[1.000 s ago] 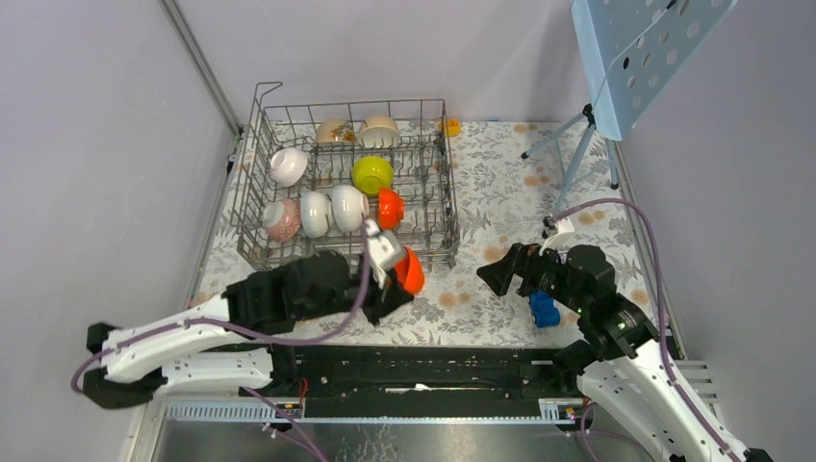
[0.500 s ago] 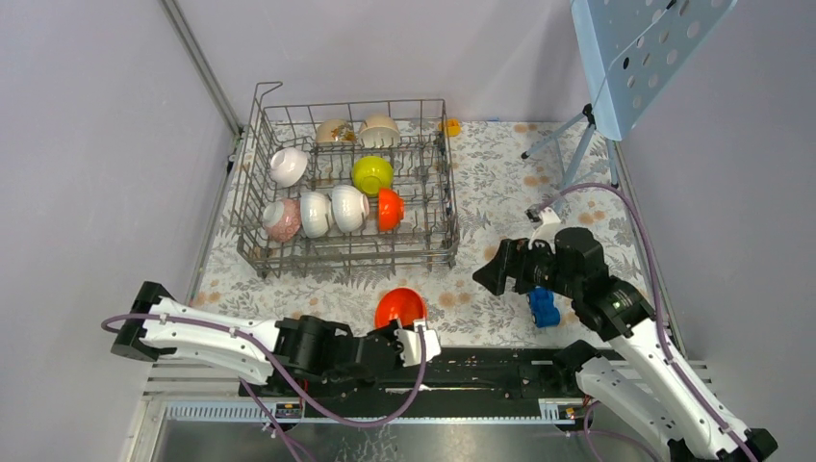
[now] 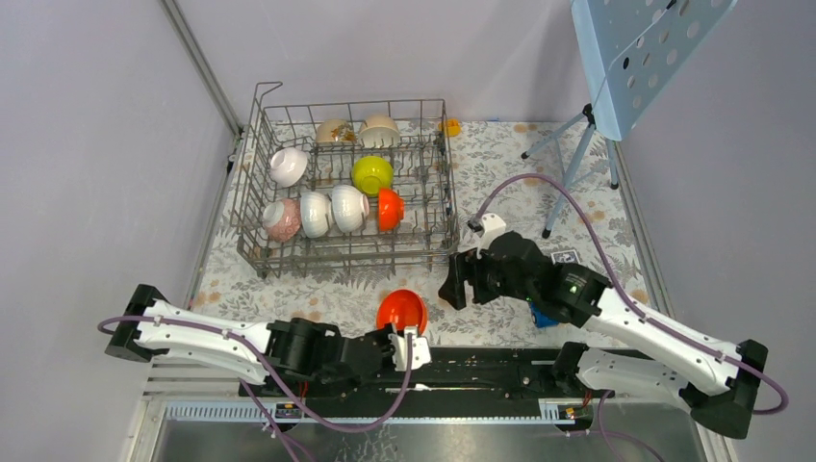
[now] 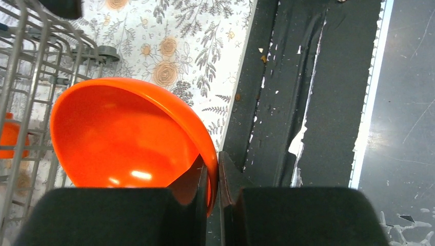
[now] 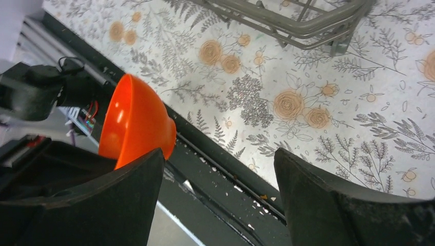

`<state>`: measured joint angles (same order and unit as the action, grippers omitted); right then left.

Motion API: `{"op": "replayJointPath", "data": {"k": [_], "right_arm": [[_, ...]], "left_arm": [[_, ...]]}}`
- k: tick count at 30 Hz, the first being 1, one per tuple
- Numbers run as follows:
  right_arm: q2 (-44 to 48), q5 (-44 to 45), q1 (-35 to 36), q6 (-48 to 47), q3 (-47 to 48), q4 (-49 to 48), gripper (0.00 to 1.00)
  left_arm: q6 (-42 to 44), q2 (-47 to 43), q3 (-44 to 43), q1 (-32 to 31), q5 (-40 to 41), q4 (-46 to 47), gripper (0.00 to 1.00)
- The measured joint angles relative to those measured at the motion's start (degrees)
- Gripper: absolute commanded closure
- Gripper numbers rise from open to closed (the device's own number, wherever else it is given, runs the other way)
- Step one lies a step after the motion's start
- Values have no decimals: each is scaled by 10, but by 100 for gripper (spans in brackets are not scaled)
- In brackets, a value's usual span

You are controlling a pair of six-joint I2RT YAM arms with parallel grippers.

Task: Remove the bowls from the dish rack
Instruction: Place the bowl at the center of the board.

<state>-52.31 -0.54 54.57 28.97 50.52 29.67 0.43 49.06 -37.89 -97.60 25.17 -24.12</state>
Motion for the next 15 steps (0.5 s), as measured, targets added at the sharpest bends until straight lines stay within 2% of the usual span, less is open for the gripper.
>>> {"op": "replayJointPath", "data": {"k": [4, 7, 15], "right_arm": [[-16, 87, 67, 35, -8, -26, 15], [-24, 119, 105, 54, -22, -48, 15], [5, 150, 114, 79, -49, -47, 18]], "left_arm": [[0, 33, 0, 0, -13, 11, 100], [1, 63, 0, 0, -21, 16, 100], [17, 74, 14, 0, -28, 30, 100]]}}
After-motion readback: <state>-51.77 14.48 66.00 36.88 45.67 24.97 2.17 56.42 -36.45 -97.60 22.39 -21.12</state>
